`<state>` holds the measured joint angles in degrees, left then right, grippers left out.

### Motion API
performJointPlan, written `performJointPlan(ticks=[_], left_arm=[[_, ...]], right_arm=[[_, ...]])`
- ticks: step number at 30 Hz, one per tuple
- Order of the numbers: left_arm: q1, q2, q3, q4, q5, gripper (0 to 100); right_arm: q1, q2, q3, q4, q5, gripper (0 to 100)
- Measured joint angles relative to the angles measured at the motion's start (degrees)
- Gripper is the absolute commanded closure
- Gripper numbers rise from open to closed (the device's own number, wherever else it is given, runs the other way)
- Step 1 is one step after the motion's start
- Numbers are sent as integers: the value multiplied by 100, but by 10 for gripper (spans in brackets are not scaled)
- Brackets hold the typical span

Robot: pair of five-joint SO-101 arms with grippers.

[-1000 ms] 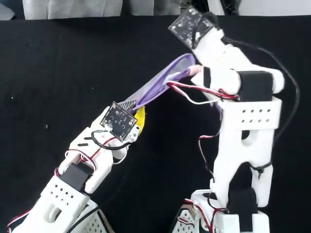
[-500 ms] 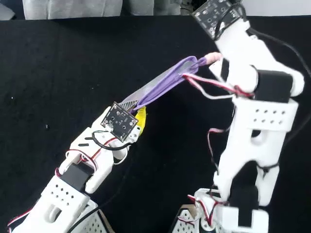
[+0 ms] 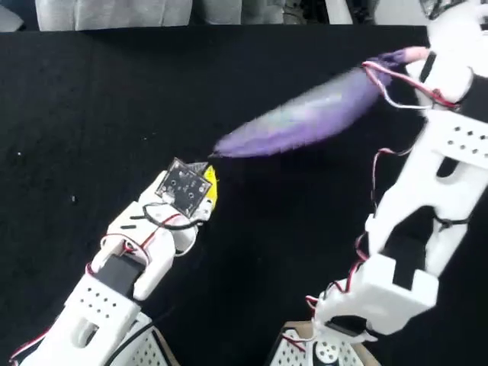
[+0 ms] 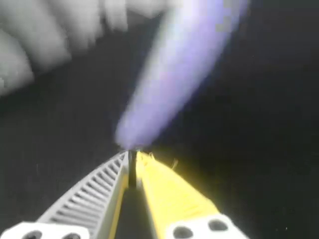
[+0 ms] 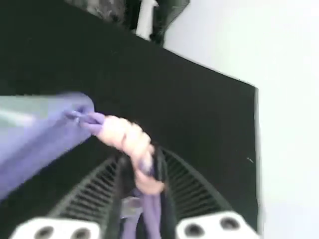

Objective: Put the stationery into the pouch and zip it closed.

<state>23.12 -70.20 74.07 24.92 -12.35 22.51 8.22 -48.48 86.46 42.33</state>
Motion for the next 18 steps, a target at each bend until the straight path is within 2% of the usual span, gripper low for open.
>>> performJointPlan(ticks=[9,18], left_arm=[[-18,62,18,0,0,967],[-35,62,18,0,0,966]], right_arm=[[79,316,-440,281,-176,988],[-422,484,-185,378,-176,986]])
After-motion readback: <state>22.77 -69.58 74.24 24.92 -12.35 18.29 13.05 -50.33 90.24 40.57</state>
